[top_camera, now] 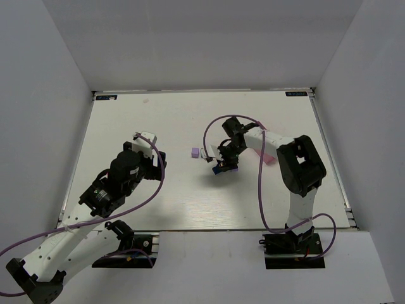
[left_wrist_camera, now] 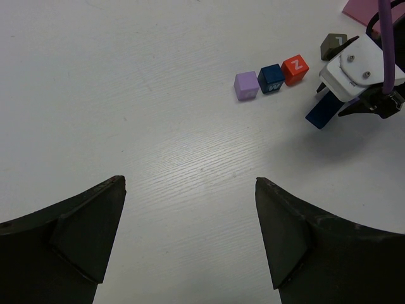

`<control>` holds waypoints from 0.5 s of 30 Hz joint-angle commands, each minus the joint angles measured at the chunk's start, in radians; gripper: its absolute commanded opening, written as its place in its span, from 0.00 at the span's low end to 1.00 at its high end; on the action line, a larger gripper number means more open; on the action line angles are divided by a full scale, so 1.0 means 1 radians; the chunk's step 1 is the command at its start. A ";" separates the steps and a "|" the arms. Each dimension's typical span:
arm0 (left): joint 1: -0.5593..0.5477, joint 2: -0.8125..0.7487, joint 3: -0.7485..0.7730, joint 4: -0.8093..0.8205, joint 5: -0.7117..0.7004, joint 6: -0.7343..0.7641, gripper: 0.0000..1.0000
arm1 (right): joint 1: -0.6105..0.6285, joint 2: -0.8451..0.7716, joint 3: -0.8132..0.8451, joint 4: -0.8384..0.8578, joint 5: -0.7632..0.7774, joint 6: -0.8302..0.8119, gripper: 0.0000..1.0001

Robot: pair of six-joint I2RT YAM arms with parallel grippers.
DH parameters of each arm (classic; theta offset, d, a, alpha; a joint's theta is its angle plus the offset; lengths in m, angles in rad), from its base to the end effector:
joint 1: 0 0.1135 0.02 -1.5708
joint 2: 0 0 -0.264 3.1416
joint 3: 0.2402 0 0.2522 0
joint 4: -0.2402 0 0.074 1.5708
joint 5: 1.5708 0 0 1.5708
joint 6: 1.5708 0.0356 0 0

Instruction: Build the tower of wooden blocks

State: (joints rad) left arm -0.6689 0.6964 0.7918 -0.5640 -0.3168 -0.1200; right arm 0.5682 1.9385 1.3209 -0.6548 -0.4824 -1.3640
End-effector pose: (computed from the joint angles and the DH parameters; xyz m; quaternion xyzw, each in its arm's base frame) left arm 0.1260 -0.0854 0.3172 0.1485 0.8322 -0.0746 0.5290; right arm 0.3117 0.2186 0.1660 -0.8102 0.5167 0.1618 0.2246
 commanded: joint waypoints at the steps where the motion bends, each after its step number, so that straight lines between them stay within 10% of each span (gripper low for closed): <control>1: 0.006 -0.012 0.000 0.012 0.012 0.006 0.93 | 0.006 0.011 0.027 -0.002 0.002 0.006 0.56; 15: 0.006 -0.012 0.000 0.012 0.012 0.006 0.93 | 0.021 0.014 0.005 0.006 0.033 0.006 0.52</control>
State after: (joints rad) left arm -0.6689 0.6964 0.7918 -0.5640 -0.3168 -0.1196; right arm 0.5838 1.9392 1.3205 -0.6540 -0.4496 -1.3636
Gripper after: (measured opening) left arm 0.930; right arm 0.518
